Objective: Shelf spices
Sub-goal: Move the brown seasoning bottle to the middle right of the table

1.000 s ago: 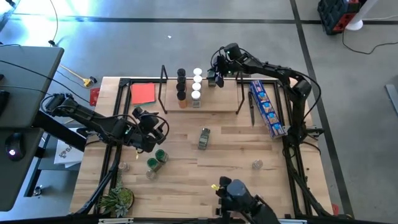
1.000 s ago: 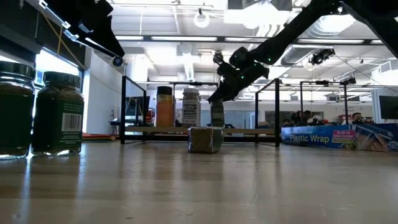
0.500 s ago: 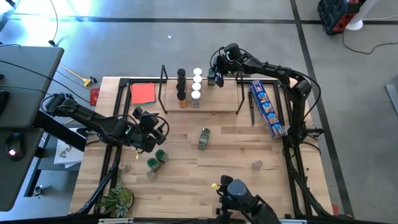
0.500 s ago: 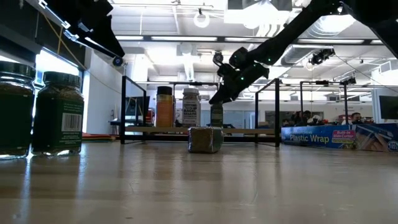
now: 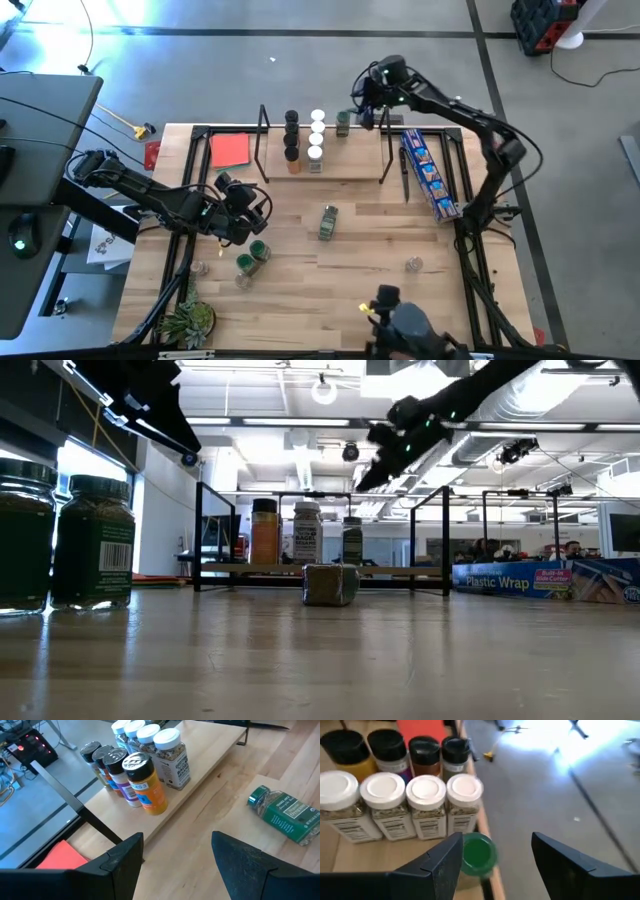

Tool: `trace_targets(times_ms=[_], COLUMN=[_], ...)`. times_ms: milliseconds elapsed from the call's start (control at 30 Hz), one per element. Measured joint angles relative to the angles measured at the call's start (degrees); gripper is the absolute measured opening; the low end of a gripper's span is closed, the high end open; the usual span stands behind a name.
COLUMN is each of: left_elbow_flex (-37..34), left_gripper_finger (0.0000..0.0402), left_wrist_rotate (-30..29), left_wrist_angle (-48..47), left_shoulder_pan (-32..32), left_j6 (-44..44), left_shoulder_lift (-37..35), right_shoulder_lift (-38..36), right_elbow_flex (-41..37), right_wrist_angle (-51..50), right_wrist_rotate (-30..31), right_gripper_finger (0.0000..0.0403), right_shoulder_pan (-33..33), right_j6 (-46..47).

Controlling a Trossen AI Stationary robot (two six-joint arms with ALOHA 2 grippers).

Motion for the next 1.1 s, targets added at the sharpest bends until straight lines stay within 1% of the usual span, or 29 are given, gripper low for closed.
trace_targets(times_ms=[67, 167, 267, 333, 400, 500, 667, 1100], left_elbow_flex=[0.0, 0.0, 0.0, 0.0, 0.0, 0.5, 0.5, 0.5], left_gripper_finger=[0.0229, 0.0229, 0.0229, 0.0229, 0.0229, 0.0229, 0.0229, 0.0229], left_wrist_rotate=[-0.1, -0.2, -0.9, -2.1, -1.7, -0.5, -1.8, -1.6], left_wrist_angle=[0.0, 0.0, 0.0, 0.1, 0.1, 0.5, 0.7, 1.9], left_shoulder_pan=[0.0, 0.0, 0.0, 0.0, 0.0, 0.0, 0.0, 0.0], left_j6=[0.1, 0.1, 0.3, 2.2, 3.5, 3.7, 3.0, 3.6], left_shoulder_lift=[0.0, 0.0, 0.0, 0.0, 0.0, 0.0, 0.0, 0.0], right_shoulder_lift=[-2.9, -6.0, -8.6, -10.1, -11.1, -12.1, -12.2, -12.1], right_elbow_flex=[0.0, 0.0, 0.0, 0.0, 0.0, 0.0, 0.0, 0.0], right_wrist_angle=[-1.0, -1.2, -1.2, -1.2, -1.2, -1.2, -1.3, -1.2], right_wrist_rotate=[1.9, 2.0, 2.1, 2.1, 2.1, 2.1, 2.1, 2.1], right_gripper_finger=[0.0232, 0.0232, 0.0232, 0.0232, 0.0232, 0.0232, 0.0232, 0.0232], right_shoulder_pan=[0.4, 0.7, 1.0, 1.0, 1.0, 1.0, 1.0, 1.0], right_j6=[1.0, 3.5, 3.5, 3.5, 3.5, 3.5, 3.5, 3.5])
